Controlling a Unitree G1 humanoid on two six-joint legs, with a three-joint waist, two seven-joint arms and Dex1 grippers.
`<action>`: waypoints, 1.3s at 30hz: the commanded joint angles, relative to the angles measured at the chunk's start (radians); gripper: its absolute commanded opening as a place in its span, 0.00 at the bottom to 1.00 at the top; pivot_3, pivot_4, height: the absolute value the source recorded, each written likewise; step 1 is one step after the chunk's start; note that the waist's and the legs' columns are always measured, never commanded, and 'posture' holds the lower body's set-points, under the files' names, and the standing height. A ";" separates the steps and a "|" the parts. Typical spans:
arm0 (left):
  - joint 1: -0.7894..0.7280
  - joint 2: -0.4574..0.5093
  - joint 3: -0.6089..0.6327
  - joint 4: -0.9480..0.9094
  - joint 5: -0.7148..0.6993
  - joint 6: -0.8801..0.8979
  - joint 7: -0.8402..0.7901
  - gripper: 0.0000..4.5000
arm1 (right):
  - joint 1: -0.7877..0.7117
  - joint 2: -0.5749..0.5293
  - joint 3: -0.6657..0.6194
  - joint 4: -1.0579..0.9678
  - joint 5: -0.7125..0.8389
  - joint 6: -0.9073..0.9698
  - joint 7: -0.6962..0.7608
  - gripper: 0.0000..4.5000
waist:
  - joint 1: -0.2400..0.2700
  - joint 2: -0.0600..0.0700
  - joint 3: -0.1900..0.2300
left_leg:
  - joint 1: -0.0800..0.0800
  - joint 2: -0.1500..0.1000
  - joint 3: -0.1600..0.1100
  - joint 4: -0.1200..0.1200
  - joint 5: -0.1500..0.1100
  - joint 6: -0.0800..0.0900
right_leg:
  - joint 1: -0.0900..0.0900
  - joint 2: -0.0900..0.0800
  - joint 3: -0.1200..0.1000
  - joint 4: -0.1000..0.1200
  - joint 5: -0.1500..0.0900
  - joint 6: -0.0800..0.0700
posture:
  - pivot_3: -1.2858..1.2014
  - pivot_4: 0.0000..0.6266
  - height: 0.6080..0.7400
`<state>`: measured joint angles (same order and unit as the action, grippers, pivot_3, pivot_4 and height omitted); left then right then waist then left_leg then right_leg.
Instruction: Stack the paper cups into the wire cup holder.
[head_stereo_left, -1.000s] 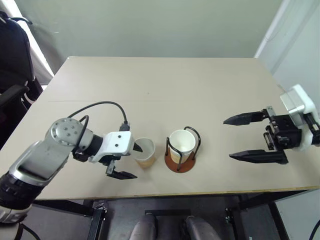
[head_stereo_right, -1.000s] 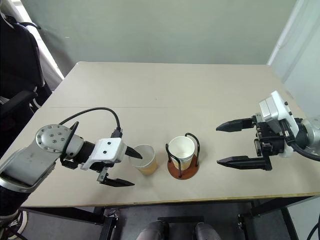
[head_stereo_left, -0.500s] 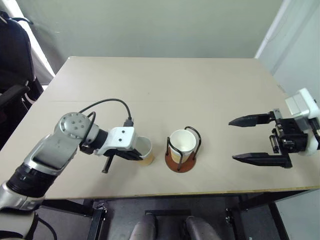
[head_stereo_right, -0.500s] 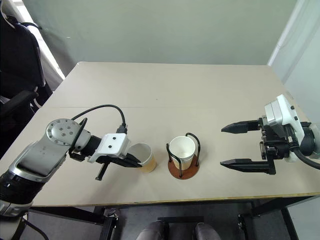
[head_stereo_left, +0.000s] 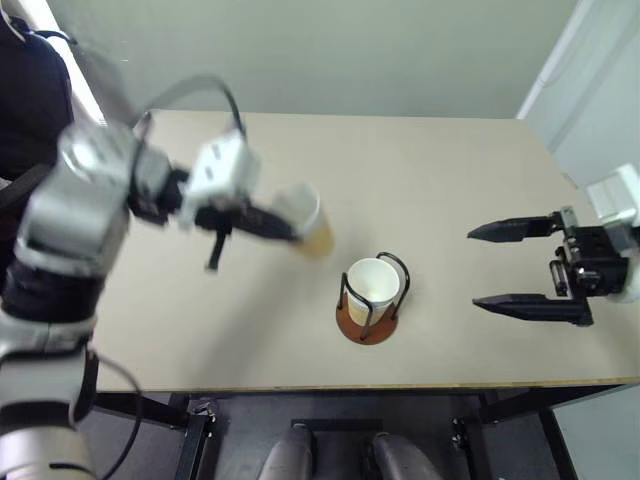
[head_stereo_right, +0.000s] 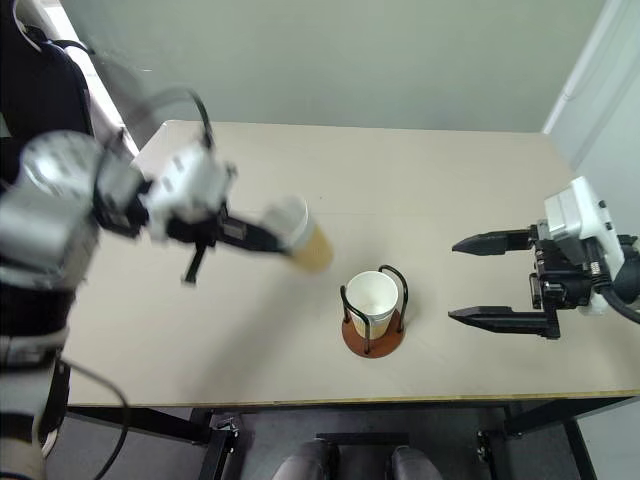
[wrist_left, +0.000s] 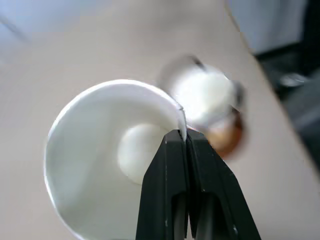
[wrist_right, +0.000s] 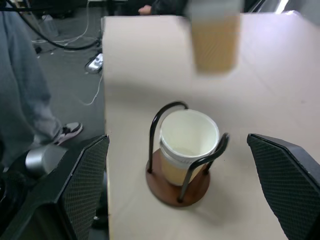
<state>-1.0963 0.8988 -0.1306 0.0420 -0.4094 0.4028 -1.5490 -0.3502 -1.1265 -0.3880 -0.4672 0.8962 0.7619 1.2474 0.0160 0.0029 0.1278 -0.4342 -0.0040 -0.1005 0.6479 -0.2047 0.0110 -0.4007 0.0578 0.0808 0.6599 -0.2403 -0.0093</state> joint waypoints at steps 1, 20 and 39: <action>-0.109 -0.071 -0.011 0.110 0.000 -0.058 -0.056 0.00 | 0.003 -0.022 -0.037 -0.004 -0.006 -0.021 -0.003 1.00 | 0.001 0.000 0.000 | -0.001 0.000 0.000 0.000 0.000 0.000 | 0.000 0.000 0.000 0.000 0.000 0.001 | 0.52 0.24 1.00; -0.252 -0.070 -0.504 0.130 -0.247 -0.374 -0.065 0.00 | 0.084 -0.047 -0.140 -0.102 0.024 0.038 -0.116 1.00 | 0.002 0.000 0.000 | -0.005 -0.002 0.004 0.008 -0.005 0.008 | 0.000 -0.003 0.001 -0.004 0.000 0.011 | 0.52 0.24 1.00; -0.249 -0.142 -0.550 0.201 -0.152 -0.476 -0.065 0.00 | 0.133 -0.056 -0.200 -0.140 0.056 0.068 -0.155 1.00 | 0.004 0.000 0.001 | -0.011 -0.003 0.004 0.019 -0.009 0.013 | 0.000 -0.004 0.001 -0.005 0.002 0.015 | 0.52 0.24 1.00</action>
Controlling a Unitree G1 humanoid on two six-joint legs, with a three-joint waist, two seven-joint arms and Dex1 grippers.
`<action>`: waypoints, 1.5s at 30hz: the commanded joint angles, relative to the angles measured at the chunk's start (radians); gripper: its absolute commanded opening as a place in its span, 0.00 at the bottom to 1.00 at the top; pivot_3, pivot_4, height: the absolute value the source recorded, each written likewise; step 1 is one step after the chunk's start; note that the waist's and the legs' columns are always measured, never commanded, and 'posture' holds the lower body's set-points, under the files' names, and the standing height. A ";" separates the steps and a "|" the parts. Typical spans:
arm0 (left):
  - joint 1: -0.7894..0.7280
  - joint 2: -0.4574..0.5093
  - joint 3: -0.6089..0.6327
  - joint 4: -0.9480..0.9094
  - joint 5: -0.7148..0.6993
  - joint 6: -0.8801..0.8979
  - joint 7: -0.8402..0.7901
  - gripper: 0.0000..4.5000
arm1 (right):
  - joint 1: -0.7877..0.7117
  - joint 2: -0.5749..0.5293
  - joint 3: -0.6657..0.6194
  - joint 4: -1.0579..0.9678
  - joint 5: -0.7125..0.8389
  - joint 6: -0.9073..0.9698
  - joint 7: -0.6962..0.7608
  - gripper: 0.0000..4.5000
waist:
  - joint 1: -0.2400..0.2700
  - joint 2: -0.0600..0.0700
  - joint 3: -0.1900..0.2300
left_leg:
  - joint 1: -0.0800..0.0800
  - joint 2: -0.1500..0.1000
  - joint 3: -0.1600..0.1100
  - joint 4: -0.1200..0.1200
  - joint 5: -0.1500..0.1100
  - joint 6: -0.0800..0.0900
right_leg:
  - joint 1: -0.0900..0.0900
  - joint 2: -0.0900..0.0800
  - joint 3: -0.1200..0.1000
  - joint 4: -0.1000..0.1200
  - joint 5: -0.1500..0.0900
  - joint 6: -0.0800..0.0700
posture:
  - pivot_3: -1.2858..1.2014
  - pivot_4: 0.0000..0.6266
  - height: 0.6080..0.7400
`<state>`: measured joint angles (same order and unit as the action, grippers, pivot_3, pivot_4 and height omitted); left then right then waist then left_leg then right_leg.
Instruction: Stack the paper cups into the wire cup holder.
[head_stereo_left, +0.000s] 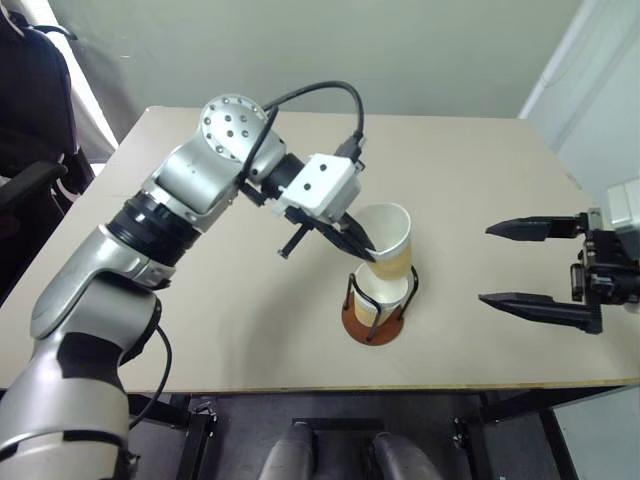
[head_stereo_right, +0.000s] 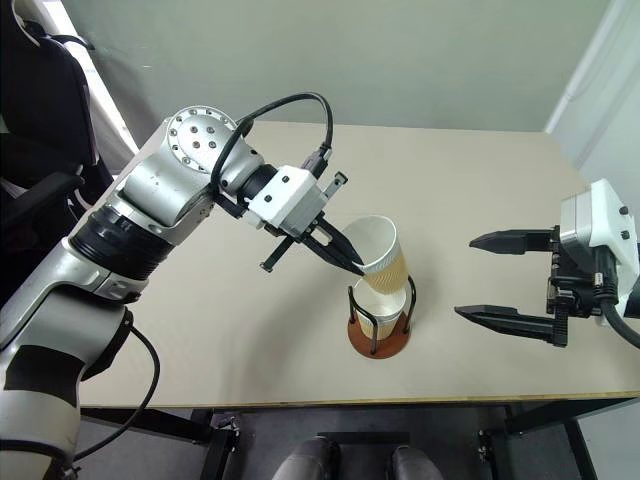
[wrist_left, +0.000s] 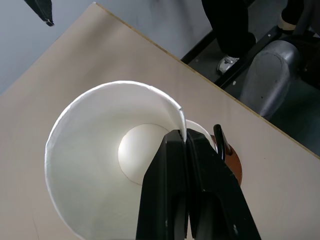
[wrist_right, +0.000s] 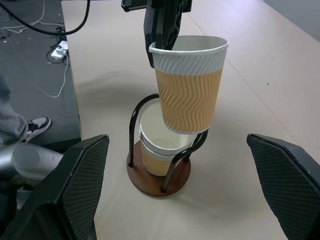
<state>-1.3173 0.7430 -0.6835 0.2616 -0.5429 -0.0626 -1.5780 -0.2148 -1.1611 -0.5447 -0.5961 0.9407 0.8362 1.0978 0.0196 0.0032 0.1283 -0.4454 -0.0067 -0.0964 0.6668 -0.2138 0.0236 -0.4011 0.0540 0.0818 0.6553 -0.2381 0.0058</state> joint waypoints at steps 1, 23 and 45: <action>-0.029 0.016 0.000 -0.021 -0.021 -0.011 -0.036 0.00 | -0.003 -0.022 -0.042 -0.010 0.011 -0.007 -0.006 1.00 | 0.000 0.000 0.000 | 0.000 0.000 0.000 0.000 0.000 0.000 | 0.000 0.000 0.000 0.000 0.000 0.000 | 0.52 0.24 1.00; -0.016 0.000 -0.032 0.015 0.023 -0.057 -0.036 0.54 | 0.020 -0.018 -0.042 -0.026 0.009 -0.013 -0.019 1.00 | 0.002 0.000 0.000 | -0.001 0.000 0.000 0.000 0.000 0.000 | 0.000 0.000 0.000 -0.002 0.001 0.001 | 0.52 0.24 1.00; 0.595 0.307 0.685 -0.103 -0.083 0.516 0.097 0.99 | 0.073 -0.046 0.064 0.341 -0.202 -0.226 0.225 1.00 | 0.000 0.004 -0.002 | -0.007 0.001 0.001 0.001 0.001 0.000 | -0.007 0.000 0.000 -0.005 0.004 0.004 | 0.52 0.24 1.00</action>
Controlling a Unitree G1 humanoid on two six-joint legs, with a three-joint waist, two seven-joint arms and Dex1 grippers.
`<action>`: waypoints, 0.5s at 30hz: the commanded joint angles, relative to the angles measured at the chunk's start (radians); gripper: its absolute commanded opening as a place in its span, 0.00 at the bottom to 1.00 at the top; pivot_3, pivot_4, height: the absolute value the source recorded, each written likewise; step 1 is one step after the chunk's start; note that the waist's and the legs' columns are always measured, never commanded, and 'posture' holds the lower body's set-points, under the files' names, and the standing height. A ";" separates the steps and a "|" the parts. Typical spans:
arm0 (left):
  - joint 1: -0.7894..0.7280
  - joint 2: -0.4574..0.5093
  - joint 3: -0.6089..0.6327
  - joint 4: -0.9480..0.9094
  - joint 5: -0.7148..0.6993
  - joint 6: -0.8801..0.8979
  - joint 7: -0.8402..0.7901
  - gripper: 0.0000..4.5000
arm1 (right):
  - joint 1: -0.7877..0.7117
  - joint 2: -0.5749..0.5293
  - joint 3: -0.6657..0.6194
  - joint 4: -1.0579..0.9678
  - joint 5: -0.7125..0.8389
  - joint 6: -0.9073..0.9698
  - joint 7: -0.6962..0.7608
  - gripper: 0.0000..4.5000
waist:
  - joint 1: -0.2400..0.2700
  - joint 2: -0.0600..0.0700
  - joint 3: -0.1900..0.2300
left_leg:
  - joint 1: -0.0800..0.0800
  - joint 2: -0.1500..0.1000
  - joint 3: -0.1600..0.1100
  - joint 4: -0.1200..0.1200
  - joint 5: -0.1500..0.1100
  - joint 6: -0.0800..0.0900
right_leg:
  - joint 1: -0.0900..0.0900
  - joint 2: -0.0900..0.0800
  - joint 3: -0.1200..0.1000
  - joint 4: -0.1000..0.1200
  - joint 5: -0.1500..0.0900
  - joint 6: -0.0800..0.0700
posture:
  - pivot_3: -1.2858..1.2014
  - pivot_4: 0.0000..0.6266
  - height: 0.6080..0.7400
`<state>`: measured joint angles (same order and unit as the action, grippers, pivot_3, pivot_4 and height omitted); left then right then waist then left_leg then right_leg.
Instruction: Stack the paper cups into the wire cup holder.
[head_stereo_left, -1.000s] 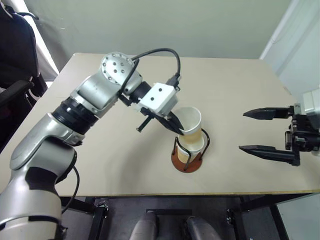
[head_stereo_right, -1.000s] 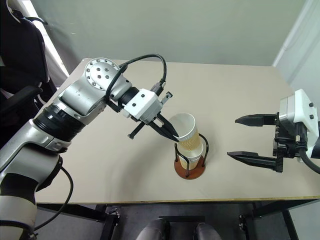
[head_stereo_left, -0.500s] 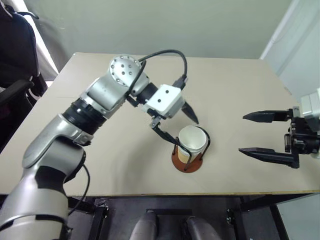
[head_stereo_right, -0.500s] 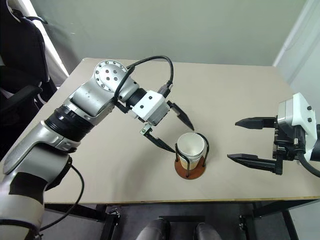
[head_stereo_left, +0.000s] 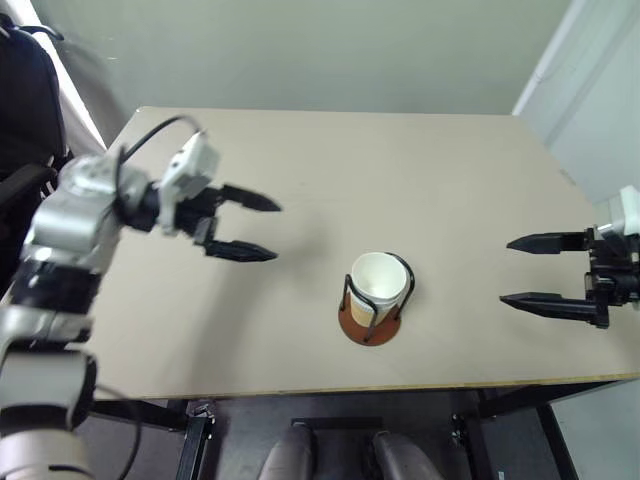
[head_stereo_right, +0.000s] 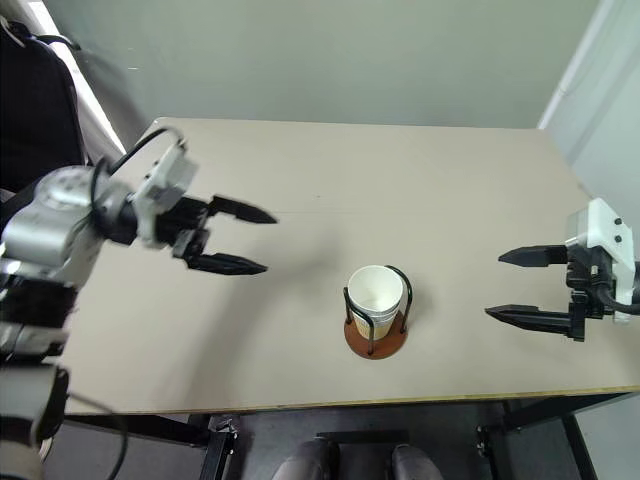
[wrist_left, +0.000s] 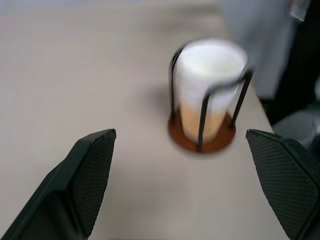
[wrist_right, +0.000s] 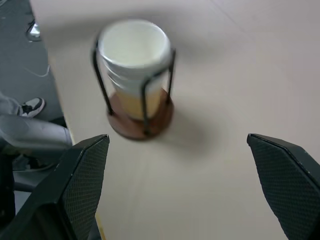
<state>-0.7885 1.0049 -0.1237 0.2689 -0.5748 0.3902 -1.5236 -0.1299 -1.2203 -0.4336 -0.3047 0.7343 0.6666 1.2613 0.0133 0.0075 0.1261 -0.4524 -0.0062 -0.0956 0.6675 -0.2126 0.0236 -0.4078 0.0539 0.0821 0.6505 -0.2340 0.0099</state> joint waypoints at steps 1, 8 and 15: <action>0.116 0.052 0.169 -0.135 -0.071 0.090 0.063 0.99 | -0.022 0.027 -0.051 0.077 0.013 -0.070 0.077 1.00 | 0.010 0.000 0.000 | 0.000 0.000 0.000 0.000 0.000 0.001 | 0.000 0.000 0.000 -0.001 0.000 -0.001 | 0.52 0.24 1.00; 0.403 0.044 0.357 -0.303 -0.133 0.192 0.171 0.99 | -0.051 0.052 -0.027 0.237 -0.005 -0.136 0.179 1.00 | 0.010 0.000 0.000 | 0.009 -0.001 0.001 -0.001 0.001 0.002 | 0.009 -0.001 0.000 -0.001 0.001 -0.006 | 0.52 0.24 1.00; 0.535 0.065 0.478 -0.377 -0.195 0.286 0.203 0.99 | -0.121 0.053 0.051 0.325 -0.043 -0.147 0.210 1.00 | -0.001 0.000 0.000 | 0.018 0.000 0.001 -0.005 0.002 -0.001 | 0.013 -0.001 0.000 0.002 -0.003 -0.014 | 0.52 0.24 1.00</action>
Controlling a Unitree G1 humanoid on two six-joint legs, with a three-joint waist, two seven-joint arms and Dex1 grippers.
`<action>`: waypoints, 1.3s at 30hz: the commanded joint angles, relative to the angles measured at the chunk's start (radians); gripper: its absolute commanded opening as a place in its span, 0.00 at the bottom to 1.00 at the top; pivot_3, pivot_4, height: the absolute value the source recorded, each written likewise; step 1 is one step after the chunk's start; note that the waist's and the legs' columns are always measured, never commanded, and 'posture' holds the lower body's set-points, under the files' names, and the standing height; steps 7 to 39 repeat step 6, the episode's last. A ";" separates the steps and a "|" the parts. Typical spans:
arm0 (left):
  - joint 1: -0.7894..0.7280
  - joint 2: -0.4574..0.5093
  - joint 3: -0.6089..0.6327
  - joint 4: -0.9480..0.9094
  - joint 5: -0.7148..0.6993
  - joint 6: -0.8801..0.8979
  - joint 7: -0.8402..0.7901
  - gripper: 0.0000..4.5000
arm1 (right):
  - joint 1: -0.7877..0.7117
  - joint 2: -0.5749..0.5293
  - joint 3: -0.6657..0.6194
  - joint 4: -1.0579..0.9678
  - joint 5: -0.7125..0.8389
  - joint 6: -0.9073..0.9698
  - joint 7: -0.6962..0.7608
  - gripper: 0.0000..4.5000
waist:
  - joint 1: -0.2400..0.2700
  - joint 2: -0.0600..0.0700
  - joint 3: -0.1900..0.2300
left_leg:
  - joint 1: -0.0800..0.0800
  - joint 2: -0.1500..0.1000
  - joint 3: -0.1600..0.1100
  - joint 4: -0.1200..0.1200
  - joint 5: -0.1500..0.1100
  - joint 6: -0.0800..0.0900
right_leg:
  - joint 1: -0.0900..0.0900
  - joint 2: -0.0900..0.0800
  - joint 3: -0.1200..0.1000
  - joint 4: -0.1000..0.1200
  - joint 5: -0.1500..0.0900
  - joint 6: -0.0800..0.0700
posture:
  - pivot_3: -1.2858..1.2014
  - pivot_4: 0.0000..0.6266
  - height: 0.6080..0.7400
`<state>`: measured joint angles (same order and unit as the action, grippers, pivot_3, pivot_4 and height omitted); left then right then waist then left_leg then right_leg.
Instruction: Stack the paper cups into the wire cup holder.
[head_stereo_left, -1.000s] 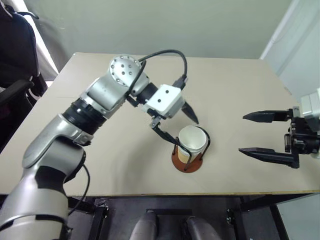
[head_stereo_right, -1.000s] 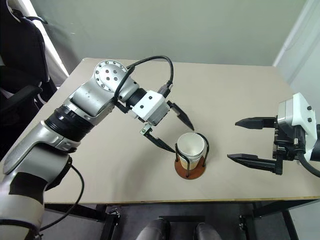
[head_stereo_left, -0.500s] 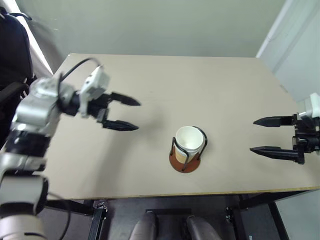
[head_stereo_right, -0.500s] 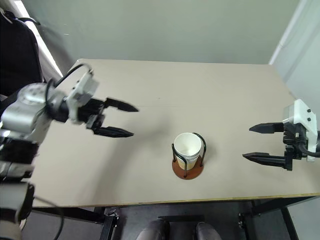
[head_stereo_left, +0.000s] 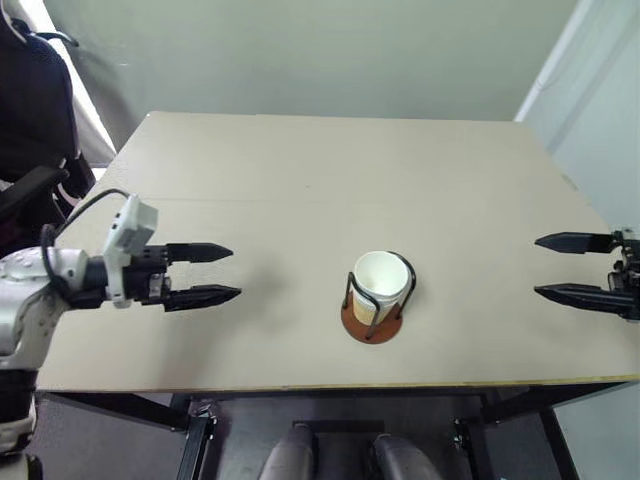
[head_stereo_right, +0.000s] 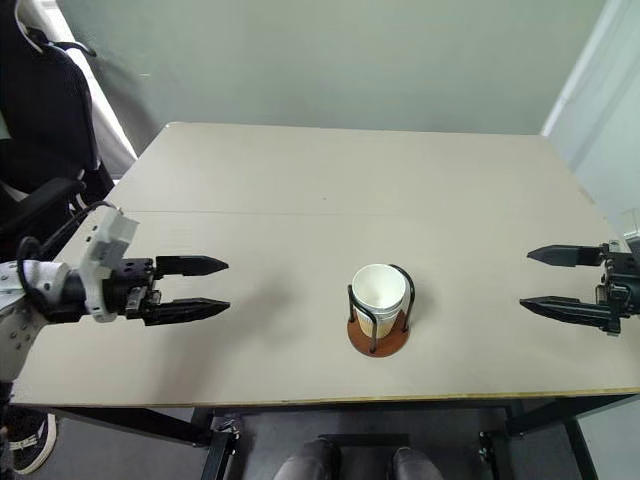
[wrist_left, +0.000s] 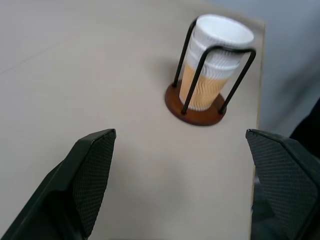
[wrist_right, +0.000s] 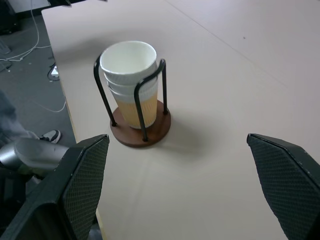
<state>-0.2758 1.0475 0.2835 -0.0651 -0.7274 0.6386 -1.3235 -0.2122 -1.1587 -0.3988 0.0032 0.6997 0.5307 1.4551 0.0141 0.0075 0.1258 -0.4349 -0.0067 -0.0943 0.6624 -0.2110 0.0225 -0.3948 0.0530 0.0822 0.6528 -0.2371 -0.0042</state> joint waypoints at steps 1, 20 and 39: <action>0.030 0.023 0.084 -0.048 -0.053 0.049 0.005 0.99 | -0.046 -0.008 0.024 0.022 -0.011 -0.010 0.018 1.00 | -0.003 0.000 0.000 | 0.000 0.000 0.000 0.000 0.000 0.000 | 0.000 0.000 0.000 0.001 0.000 0.000 | 0.52 0.24 1.00; 0.070 0.021 0.110 -0.051 -0.045 0.060 0.019 0.99 | -0.087 0.001 0.051 0.052 -0.020 -0.004 0.021 1.00 | -0.004 0.000 0.000 | 0.000 0.000 0.000 0.000 -0.001 -0.002 | -0.001 0.000 0.000 0.003 -0.001 -0.001 | 0.52 0.24 1.00; 0.070 0.021 0.110 -0.051 -0.045 0.060 0.019 0.99 | -0.087 0.001 0.051 0.052 -0.020 -0.004 0.021 1.00 | -0.004 0.000 0.000 | 0.000 0.000 0.000 0.000 -0.001 -0.002 | -0.001 0.000 0.000 0.003 -0.001 -0.001 | 0.52 0.24 1.00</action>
